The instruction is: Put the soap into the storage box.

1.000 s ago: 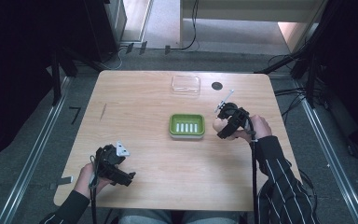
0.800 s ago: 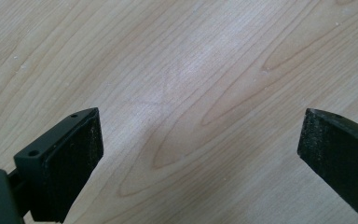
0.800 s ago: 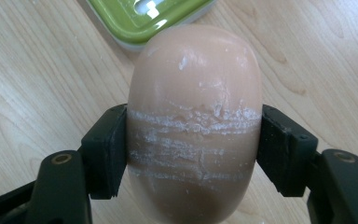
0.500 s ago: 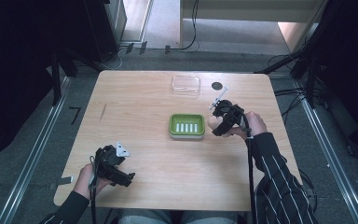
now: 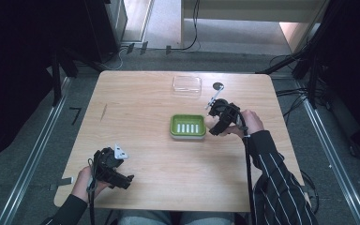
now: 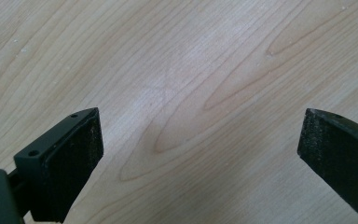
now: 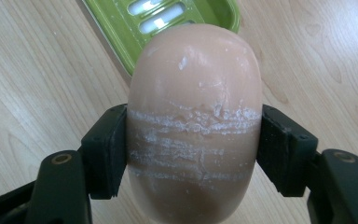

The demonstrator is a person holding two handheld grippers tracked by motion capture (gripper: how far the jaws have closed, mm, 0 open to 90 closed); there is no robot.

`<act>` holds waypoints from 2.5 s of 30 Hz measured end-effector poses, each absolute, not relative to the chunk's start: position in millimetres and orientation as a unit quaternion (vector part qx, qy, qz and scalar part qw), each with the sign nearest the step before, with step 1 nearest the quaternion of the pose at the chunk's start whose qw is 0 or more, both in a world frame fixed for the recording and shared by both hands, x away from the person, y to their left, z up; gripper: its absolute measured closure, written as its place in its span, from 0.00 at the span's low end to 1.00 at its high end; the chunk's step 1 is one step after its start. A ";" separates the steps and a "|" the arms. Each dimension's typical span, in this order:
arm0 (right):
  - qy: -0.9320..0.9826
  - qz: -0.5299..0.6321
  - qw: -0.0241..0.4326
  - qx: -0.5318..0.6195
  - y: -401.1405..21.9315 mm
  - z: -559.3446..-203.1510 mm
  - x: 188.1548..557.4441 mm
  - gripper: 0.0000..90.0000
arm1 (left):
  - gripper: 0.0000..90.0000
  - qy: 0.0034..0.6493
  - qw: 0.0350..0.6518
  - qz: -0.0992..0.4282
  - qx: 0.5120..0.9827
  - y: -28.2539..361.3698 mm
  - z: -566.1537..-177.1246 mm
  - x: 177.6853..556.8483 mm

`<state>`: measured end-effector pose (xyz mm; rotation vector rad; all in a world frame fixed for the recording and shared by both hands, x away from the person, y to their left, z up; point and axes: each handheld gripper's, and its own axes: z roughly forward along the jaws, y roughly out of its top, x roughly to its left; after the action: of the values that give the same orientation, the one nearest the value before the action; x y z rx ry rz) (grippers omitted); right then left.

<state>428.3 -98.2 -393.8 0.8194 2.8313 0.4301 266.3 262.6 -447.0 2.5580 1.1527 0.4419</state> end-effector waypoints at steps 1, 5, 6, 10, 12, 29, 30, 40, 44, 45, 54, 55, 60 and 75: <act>0.947 0.144 0.081 0.274 -98.2 -393.8 428.3 0.37 | 0.01 0.401 0.150 0.154 0.890 262.6 -447.0 266.3; 0.949 0.143 0.081 0.269 -92.3 -392.3 430.0 0.37 | 0.01 0.405 0.149 0.156 0.888 266.8 -447.0 263.3; 0.950 0.144 0.083 0.265 -91.2 -392.3 430.8 0.37 | 0.01 0.405 0.148 0.155 0.889 267.6 -446.6 262.9; 0.951 0.144 0.085 0.260 -86.8 -391.4 432.1 0.37 | 0.01 0.408 0.151 0.156 0.887 269.4 -446.8 261.8; 0.951 0.144 0.086 0.259 -85.5 -391.1 432.5 0.37 | 0.01 0.408 0.151 0.157 0.887 269.6 -446.7 261.7; 0.959 0.143 0.090 0.228 -66.0 -391.2 439.6 0.37 | 0.01 0.416 0.147 0.158 0.883 275.4 -446.7 255.5; 0.959 0.143 0.090 0.229 -64.5 -391.0 439.5 0.37 | 0.01 0.418 0.149 0.158 0.882 276.0 -446.9 254.9; 0.962 0.147 0.092 0.213 -54.8 -390.9 439.7 0.37 | 0.01 0.418 0.146 0.160 0.882 277.7 -446.5 253.1; 0.964 0.143 0.093 0.205 -48.5 -393.5 440.8 0.37 | 0.01 0.418 0.146 0.160 0.882 278.1 -446.1 253.2; 0.964 0.143 0.093 0.205 -48.5 -393.5 440.8 0.37 | 0.01 0.418 0.146 0.160 0.882 278.1 -446.1 253.2; 0.967 0.140 0.098 0.189 -38.9 -399.0 444.9 0.37 | 0.01 0.418 0.146 0.160 0.882 278.5 -446.4 253.4; 0.967 0.140 0.097 0.191 -38.0 -399.5 445.3 0.37 | 0.01 0.418 0.145 0.160 0.882 278.8 -446.5 253.3; 0.967 0.141 0.097 0.188 -36.3 -401.5 449.0 0.37 | 0.01 0.419 0.146 0.161 0.882 279.0 -446.7 253.0; 0.970 0.141 0.096 0.172 -28.1 -411.1 456.2 0.37 | 0.01 0.421 0.145 0.159 0.881 280.1 -446.8 252.2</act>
<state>456.2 -28.1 -411.1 0.5100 2.8744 0.4189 252.2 280.1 -446.8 2.5383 1.2113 0.4591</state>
